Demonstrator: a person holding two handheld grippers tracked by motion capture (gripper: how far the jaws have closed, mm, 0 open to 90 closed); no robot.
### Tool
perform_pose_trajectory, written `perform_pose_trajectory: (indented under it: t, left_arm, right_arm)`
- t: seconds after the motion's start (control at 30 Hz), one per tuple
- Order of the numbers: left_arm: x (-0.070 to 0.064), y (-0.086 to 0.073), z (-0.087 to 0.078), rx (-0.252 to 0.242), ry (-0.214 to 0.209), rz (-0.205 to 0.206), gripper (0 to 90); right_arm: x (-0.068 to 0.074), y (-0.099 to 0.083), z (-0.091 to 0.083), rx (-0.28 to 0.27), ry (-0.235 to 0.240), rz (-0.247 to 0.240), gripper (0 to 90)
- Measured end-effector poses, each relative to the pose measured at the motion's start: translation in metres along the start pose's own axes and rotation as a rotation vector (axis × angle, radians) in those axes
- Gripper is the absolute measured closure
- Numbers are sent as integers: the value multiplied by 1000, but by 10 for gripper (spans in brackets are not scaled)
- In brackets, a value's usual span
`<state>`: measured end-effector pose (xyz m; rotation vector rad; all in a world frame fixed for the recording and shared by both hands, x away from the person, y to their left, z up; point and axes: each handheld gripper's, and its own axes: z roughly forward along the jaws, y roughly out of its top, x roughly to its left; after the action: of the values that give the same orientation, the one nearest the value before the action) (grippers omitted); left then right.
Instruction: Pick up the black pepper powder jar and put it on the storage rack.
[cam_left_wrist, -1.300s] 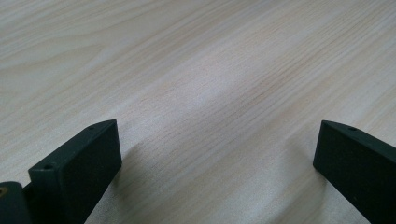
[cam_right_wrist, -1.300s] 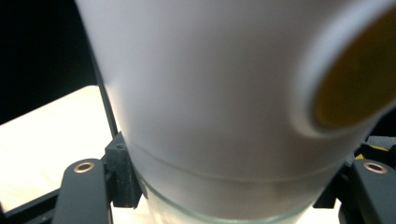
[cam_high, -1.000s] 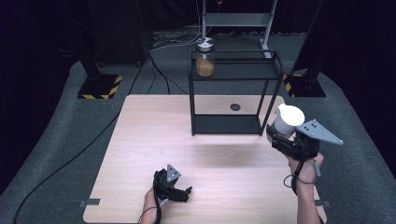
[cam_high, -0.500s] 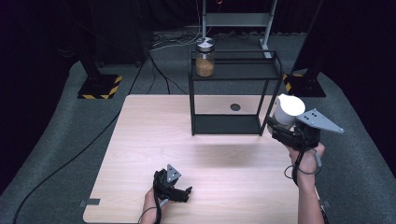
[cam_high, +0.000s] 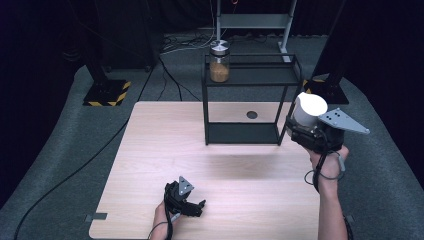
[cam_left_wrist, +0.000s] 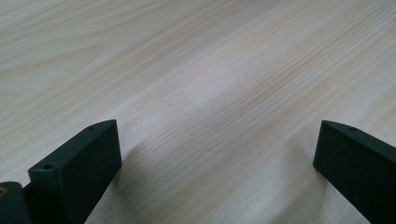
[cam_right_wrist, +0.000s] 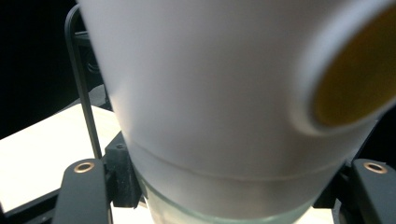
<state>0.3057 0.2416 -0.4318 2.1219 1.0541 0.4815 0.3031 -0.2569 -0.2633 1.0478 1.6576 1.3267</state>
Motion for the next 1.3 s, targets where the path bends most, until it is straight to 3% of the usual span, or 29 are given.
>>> perform_pose_trajectory:
  t: [1.3]
  left_arm:
    - [0,0,0,0,-1,-1,4]
  right_arm:
    - [-13,41,34,28,10,0,297]
